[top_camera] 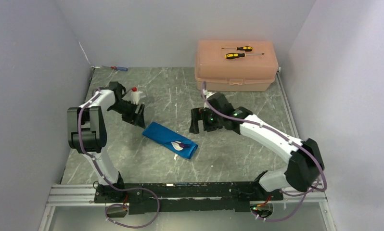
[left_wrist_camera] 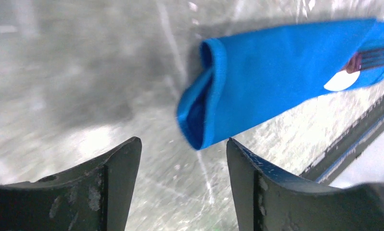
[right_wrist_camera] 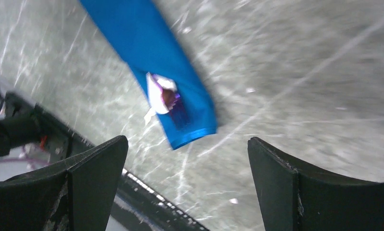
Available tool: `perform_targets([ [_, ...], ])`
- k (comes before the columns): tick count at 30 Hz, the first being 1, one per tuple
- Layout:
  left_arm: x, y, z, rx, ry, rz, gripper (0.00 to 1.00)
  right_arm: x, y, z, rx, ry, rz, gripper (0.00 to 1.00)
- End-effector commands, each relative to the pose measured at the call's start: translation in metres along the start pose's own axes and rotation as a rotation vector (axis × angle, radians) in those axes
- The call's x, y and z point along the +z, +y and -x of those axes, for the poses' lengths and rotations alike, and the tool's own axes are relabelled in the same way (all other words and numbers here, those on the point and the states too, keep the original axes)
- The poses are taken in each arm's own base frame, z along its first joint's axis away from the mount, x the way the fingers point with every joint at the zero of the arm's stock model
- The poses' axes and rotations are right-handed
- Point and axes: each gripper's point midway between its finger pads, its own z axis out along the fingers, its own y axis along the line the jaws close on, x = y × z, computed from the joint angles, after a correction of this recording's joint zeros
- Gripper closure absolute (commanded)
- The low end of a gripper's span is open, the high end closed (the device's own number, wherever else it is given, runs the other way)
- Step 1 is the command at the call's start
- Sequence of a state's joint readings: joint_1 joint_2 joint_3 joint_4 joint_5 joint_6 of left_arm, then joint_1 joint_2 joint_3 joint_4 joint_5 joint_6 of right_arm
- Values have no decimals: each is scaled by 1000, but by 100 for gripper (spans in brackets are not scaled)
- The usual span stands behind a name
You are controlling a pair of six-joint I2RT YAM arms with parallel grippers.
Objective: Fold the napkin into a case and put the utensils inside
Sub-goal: Insert the fork into the folded napkin, then reset both arms
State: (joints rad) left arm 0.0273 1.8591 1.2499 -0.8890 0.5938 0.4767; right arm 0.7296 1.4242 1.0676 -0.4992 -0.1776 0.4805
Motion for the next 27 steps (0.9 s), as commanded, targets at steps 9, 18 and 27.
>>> perform_targets([
  [9,-114,58,56,-156,-432,199,5,-144,-211,79,108,-765,-909,0],
  [18,-68,106,40,-142,-682,340,5,-154,-318,9,306,-845,-1175,0],
  [27,-67,93,49,-60,-949,340,5,-161,-333,7,342,-1059,-1126,0],
])
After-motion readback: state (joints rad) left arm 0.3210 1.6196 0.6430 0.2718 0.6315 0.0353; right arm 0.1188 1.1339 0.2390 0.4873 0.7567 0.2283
